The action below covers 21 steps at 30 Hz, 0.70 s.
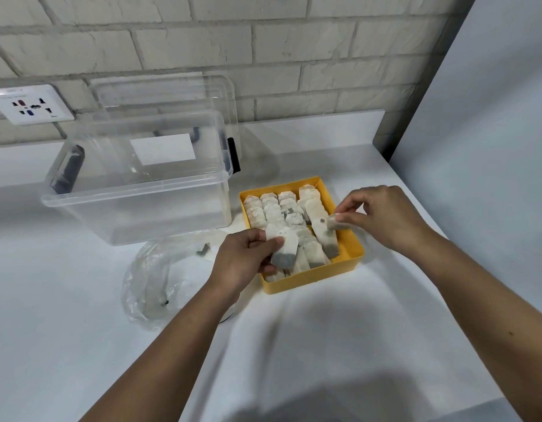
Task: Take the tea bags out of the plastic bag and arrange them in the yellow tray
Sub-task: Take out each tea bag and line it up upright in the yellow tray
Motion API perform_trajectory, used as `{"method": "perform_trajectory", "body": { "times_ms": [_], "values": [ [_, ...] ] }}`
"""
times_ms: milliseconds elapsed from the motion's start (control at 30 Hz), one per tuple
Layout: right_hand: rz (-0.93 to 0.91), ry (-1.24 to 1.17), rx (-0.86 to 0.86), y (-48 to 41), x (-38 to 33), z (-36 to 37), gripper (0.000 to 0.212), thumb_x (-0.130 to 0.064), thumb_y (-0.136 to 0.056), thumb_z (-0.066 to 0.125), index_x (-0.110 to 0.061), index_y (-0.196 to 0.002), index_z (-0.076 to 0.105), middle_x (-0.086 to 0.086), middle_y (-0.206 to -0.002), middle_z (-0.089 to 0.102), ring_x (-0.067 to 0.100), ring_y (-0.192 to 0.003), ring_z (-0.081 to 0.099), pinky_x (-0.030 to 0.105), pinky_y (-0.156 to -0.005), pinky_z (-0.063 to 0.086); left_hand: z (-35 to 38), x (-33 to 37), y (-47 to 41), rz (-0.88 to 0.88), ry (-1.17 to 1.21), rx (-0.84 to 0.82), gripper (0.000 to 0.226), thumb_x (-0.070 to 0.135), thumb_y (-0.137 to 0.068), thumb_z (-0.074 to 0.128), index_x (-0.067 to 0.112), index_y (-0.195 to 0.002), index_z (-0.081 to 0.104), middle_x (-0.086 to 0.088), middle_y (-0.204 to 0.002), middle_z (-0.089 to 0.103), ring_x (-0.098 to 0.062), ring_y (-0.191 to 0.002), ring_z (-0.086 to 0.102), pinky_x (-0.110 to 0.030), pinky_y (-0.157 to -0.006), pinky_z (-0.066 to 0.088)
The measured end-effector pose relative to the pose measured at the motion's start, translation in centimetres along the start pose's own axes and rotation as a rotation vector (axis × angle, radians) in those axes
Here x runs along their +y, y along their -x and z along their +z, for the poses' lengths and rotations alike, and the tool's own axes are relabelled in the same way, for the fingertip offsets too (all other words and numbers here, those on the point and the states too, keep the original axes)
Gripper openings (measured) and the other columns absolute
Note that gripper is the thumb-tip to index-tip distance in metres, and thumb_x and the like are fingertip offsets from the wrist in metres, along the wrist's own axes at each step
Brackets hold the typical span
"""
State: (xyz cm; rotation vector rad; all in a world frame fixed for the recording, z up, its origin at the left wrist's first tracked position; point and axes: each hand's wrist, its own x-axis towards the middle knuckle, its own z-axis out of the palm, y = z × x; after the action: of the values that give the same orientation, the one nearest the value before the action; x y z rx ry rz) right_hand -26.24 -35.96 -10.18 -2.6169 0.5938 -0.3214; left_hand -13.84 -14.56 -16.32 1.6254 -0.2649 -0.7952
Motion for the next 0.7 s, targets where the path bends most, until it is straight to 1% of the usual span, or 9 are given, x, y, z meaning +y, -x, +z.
{"method": "perform_trajectory", "body": {
  "times_ms": [100, 200, 300, 333, 400, 467, 567, 633, 700],
  "values": [
    [0.039, 0.053, -0.103, 0.3, 1.1, 0.7, 0.009, -0.033, -0.079, 0.078, -0.027, -0.086, 0.076, -0.011, -0.084, 0.071, -0.001, -0.072, 0.055, 0.01, -0.063, 0.033, -0.3, -0.1, -0.4, 0.01, 0.001, 0.01, 0.028, 0.02, -0.083, 0.079, -0.005, -0.087, 0.066, -0.013, -0.073, 0.06, -0.031, -0.067, 0.065, -0.049, -0.082, 0.059],
    [0.079, 0.043, -0.178, 0.6, 1.6, 1.8, 0.011, -0.03, -0.077, 0.08, -0.025, -0.087, 0.077, -0.008, -0.086, 0.072, 0.004, -0.077, 0.059, 0.012, -0.065, 0.036, -0.4, 0.2, -0.5, 0.021, -0.018, 0.02, 0.03, 0.021, -0.083, 0.079, -0.006, -0.09, 0.066, -0.023, -0.08, 0.064, -0.033, -0.067, 0.066, -0.049, -0.08, 0.059],
    [0.042, 0.123, -0.181, 0.4, 1.6, 3.2, 0.011, -0.033, -0.077, 0.079, -0.027, -0.086, 0.077, -0.008, -0.09, 0.071, 0.01, -0.086, 0.062, 0.022, -0.077, 0.043, -0.4, 0.3, -0.5, 0.028, -0.039, 0.022, 0.031, 0.022, -0.083, 0.079, -0.005, -0.093, 0.067, -0.032, -0.088, 0.066, -0.034, -0.067, 0.067, -0.046, -0.077, 0.06],
    [0.019, 0.175, -0.162, 0.3, 1.7, 3.7, 0.011, -0.035, -0.078, 0.078, -0.029, -0.087, 0.076, -0.008, -0.093, 0.069, 0.012, -0.09, 0.06, 0.026, -0.081, 0.043, -0.5, 0.3, -0.6, 0.03, -0.04, 0.02, 0.031, 0.022, -0.083, 0.079, -0.005, -0.093, 0.067, -0.031, -0.085, 0.065, -0.033, -0.067, 0.066, -0.045, -0.077, 0.06],
    [-0.004, 0.249, -0.112, -0.1, 1.8, 4.5, 0.013, -0.039, -0.079, 0.077, -0.03, -0.088, 0.076, -0.006, -0.096, 0.06, 0.015, -0.096, 0.053, 0.031, -0.085, 0.041, -0.5, 0.1, -0.7, 0.029, -0.041, 0.014, 0.032, 0.022, -0.083, 0.079, -0.006, -0.092, 0.067, -0.022, -0.08, 0.062, -0.031, -0.066, 0.065, -0.046, -0.078, 0.06],
    [0.003, 0.28, -0.065, -0.3, 1.9, 5.1, 0.015, -0.041, -0.079, 0.076, -0.03, -0.089, 0.076, -0.006, -0.095, 0.054, 0.016, -0.096, 0.05, 0.031, -0.084, 0.04, -0.5, 0.1, -0.7, 0.027, -0.038, 0.012, 0.032, 0.023, -0.082, 0.079, -0.006, -0.093, 0.068, -0.017, -0.079, 0.063, -0.031, -0.066, 0.065, -0.047, -0.079, 0.059],
    [0.019, 0.315, -0.024, -0.5, 2.0, 5.6, 0.017, -0.042, -0.079, 0.076, -0.029, -0.089, 0.076, -0.004, -0.096, 0.051, 0.017, -0.097, 0.048, 0.031, -0.082, 0.041, -0.5, 0.1, -0.7, 0.027, -0.048, 0.026, 0.031, 0.023, -0.083, 0.079, -0.004, -0.094, 0.07, -0.019, -0.081, 0.066, -0.032, -0.067, 0.067, -0.046, -0.079, 0.06],
    [0.029, 0.338, -0.028, -0.6, 1.9, 5.6, 0.018, -0.044, -0.079, 0.074, -0.03, -0.091, 0.075, -0.003, -0.099, 0.052, 0.017, -0.1, 0.048, 0.03, -0.083, 0.041, -0.6, 0.2, -0.6, 0.026, -0.045, 0.032, 0.03, 0.024, -0.083, 0.079, -0.003, -0.093, 0.07, -0.022, -0.083, 0.067, -0.032, -0.068, 0.067, -0.046, -0.079, 0.06],
    [0.039, 0.366, -0.048, -0.6, 2.0, 5.5, 0.022, -0.047, -0.08, 0.072, -0.031, -0.096, 0.073, -0.003, -0.103, 0.052, 0.018, -0.103, 0.048, 0.03, -0.085, 0.04, -0.5, 0.3, -0.6, 0.027, -0.042, 0.031, 0.031, 0.023, -0.083, 0.079, -0.004, -0.093, 0.069, -0.02, -0.082, 0.066, -0.033, -0.068, 0.067, -0.045, -0.079, 0.06]
  ]
}}
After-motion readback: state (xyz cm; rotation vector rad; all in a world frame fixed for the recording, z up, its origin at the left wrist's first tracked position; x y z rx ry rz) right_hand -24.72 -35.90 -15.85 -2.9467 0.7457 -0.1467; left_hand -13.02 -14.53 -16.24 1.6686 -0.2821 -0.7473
